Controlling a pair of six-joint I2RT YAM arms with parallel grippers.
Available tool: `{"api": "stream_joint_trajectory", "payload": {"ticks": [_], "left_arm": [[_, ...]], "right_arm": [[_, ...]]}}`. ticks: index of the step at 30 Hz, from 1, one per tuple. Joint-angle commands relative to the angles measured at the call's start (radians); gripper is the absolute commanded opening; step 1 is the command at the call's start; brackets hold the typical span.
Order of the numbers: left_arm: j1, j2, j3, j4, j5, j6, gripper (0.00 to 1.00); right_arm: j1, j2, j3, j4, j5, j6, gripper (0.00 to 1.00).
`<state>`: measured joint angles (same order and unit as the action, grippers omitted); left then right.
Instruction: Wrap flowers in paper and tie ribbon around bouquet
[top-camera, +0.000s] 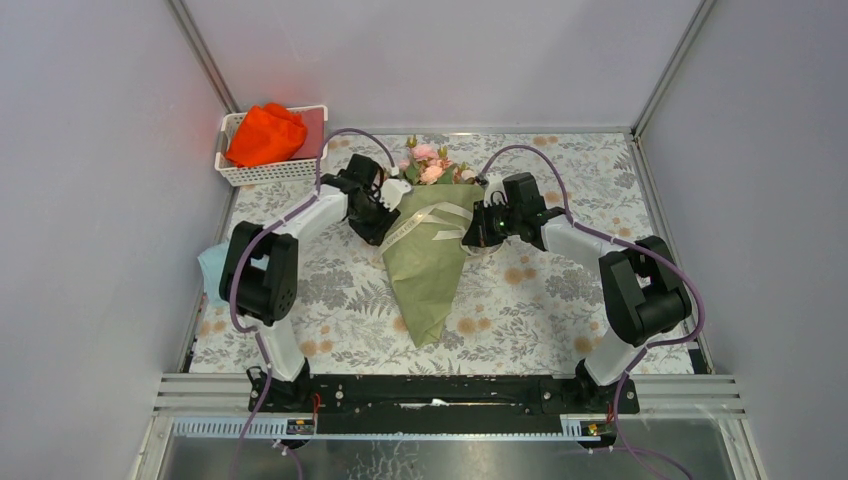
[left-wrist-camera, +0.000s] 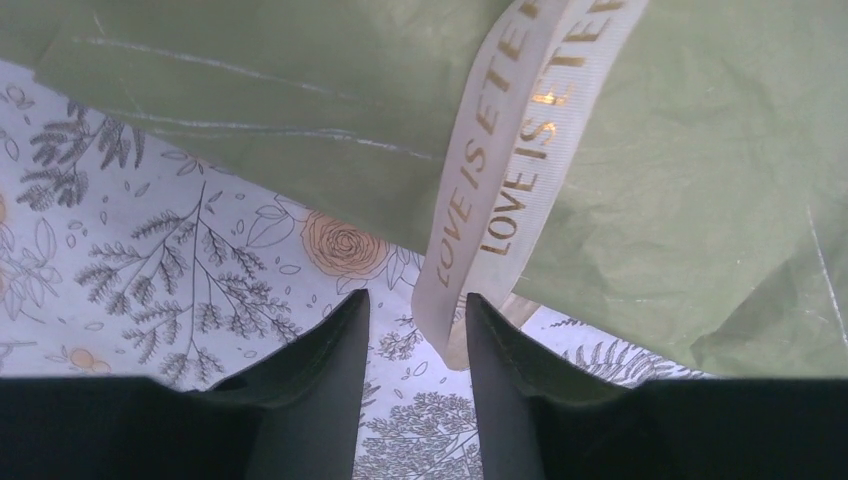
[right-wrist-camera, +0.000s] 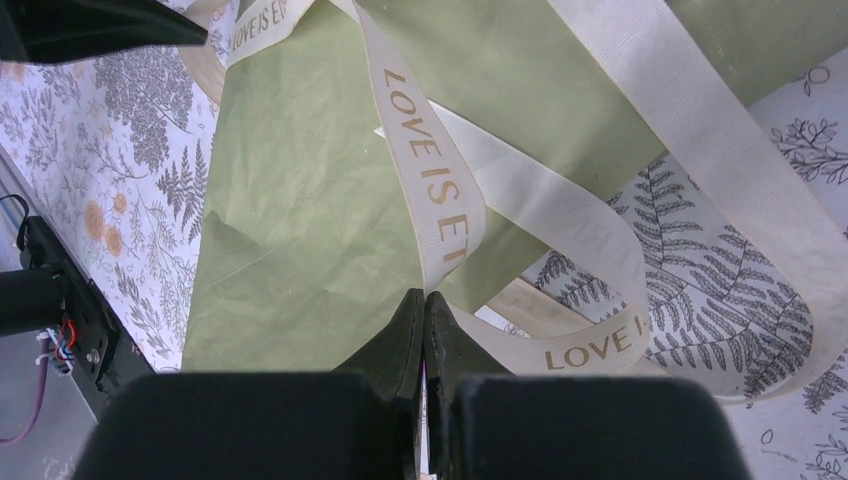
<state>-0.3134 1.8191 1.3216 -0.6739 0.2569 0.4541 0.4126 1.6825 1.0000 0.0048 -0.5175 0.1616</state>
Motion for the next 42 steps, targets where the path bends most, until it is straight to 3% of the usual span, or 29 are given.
{"api": "stream_joint_trajectory", "payload": {"ticks": [1,5,10,14,22,25,27,28,34,37,42], "left_arm": [[0.004,0.006,-0.014,0.049,-0.067,-0.016,0.37],[0.004,-0.022,-0.038,0.043,-0.028,-0.017,0.01],[-0.014,-0.163,-0.112,0.017,0.191,0.031,0.00],[-0.070,-0.242,-0.171,0.013,0.272,0.063,0.00],[-0.170,-0.117,-0.202,-0.043,0.327,0.101,0.00],[-0.209,-0.097,-0.190,-0.092,0.342,0.151,0.13],[-0.233,-0.112,-0.193,-0.124,0.338,0.199,0.38],[-0.239,-0.125,-0.192,-0.143,0.333,0.223,0.45],[-0.237,-0.219,-0.153,-0.253,0.315,0.327,0.72],[-0.229,-0.238,-0.124,-0.308,0.315,0.367,0.79],[-0.109,-0.211,-0.050,-0.307,0.356,0.365,0.98]], "right_arm": [[0.005,-0.020,0.027,-0.031,-0.013,-0.016,0.00],[0.005,-0.017,0.029,-0.032,-0.012,-0.015,0.00],[0.005,-0.005,0.040,-0.042,-0.007,-0.013,0.00],[0.005,0.002,0.043,-0.039,-0.011,-0.010,0.00],[0.005,0.015,0.040,-0.021,-0.018,0.004,0.00],[0.005,0.020,0.040,-0.024,-0.017,0.003,0.00],[0.005,0.020,0.041,-0.028,-0.013,0.001,0.00],[0.005,0.020,0.041,-0.030,-0.011,-0.001,0.00],[0.005,0.031,0.047,-0.036,-0.009,-0.007,0.00],[0.005,0.038,0.049,-0.035,-0.009,-0.006,0.00],[0.005,0.040,0.051,-0.040,-0.008,-0.011,0.00]]}}
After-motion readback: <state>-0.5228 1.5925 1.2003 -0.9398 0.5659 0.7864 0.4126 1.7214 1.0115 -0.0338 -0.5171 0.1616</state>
